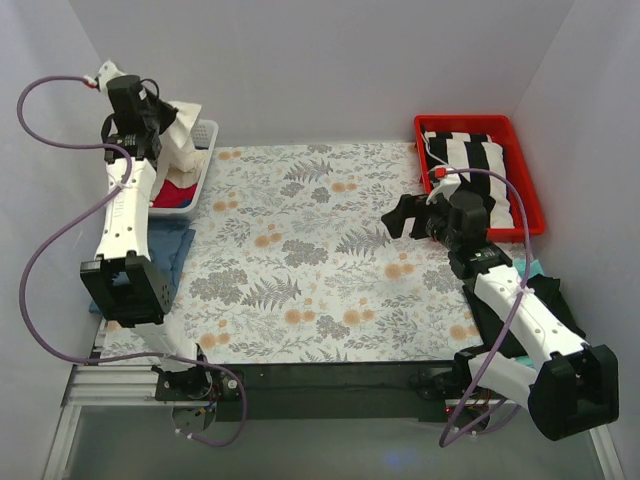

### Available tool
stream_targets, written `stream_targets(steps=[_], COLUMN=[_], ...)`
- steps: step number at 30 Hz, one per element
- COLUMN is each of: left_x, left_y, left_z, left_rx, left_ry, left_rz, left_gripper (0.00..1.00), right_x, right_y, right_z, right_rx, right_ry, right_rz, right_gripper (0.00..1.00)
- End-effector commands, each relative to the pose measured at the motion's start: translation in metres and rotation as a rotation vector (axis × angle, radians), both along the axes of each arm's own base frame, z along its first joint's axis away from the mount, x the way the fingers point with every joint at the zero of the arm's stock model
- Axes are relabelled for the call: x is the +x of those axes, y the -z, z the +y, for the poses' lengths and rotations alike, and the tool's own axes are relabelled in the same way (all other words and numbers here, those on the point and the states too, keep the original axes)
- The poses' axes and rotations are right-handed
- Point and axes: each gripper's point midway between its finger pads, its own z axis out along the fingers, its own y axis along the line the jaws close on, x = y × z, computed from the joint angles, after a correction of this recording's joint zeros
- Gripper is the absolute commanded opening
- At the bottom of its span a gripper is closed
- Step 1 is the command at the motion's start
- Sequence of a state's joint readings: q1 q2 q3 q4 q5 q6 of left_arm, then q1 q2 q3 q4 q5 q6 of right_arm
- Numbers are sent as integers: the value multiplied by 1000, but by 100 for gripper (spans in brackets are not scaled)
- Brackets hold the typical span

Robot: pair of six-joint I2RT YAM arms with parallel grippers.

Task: Fold and stack the t-shirts
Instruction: Move the tshirt to the center of the board

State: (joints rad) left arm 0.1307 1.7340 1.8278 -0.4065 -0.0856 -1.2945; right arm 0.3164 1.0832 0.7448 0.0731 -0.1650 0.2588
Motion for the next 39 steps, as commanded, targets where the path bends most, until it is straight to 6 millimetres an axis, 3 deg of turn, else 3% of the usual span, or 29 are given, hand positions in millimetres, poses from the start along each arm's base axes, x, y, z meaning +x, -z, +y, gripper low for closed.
stream_targets(steps=[1,3,4,6,7,9,11,15,20,23,24,27,32,35,36,37,38,39], left_x=[-35,-53,-73,-92,-107,-136,-169,-211,-248,-261,-258,-264,-251,-243,-238,-242,-234,-229], left_y=[-99,-124,-145,-161,-165,-183,-190,-185,-172,-140,-117,-72,60,117,153,171,176,204], left_z=[-92,-116,-139,-160,-183,-200,-225,-259,-303,-335,-344,-377,-433,-456,-465,-475,-480,-485], left_rx=[146,156,148,134,126,117,92,17,-63,-103,-108,-110,-20,54,93,114,140,173], left_ry=[226,290,378,447,541,614,742,914,1112,1207,1207,1241,1182,1133,1112,1119,1091,1070], left_rz=[-201,-260,-315,-361,-384,-447,-494,-519,-505,-446,-396,-300,-39,54,122,151,149,198], left_gripper=[0,0,0,0,0,0,0,0,0,0,0,0,0,0,0,0,0,0], right_x=[-2,-6,-8,-15,-17,-23,-29,-43,-54,-59,-60,-64,-71,-74,-76,-78,-79,-81], right_y=[-38,-52,-58,-66,-69,-77,-85,-102,-115,-116,-114,-110,-98,-93,-88,-87,-84,-80], right_z=[-4,-6,-8,-12,-14,-21,-29,-42,-56,-58,-59,-62,-77,-90,-96,-99,-103,-106], right_rx=[8,14,17,19,18,11,3,10,17,23,22,16,-17,-41,-59,-61,-73,-86], right_ry=[22,26,29,38,50,69,103,144,205,211,215,224,293,353,377,392,406,416], right_rz=[-75,-106,-118,-130,-135,-153,-171,-215,-247,-244,-238,-222,-184,-172,-155,-156,-148,-137], right_gripper=[98,98,98,98,99,98,98,99,98,99,98,98,98,98,99,98,98,98])
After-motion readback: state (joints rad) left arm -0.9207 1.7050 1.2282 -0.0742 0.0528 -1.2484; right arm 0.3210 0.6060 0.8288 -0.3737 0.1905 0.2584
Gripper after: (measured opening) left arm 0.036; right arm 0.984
